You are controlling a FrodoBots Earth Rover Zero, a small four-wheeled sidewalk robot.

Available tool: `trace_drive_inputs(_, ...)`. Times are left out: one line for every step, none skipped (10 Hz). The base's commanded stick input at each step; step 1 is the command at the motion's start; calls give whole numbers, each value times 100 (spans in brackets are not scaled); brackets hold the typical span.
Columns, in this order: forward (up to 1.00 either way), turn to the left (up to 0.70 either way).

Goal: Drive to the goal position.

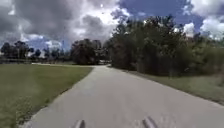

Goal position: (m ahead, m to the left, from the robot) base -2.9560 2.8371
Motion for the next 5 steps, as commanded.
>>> trace_drive_inputs(70,0)
trace_drive_inputs(70,0)
trace_drive_inputs(70,0)
trace_drive_inputs(70,0)
trace_drive_inputs(70,0)
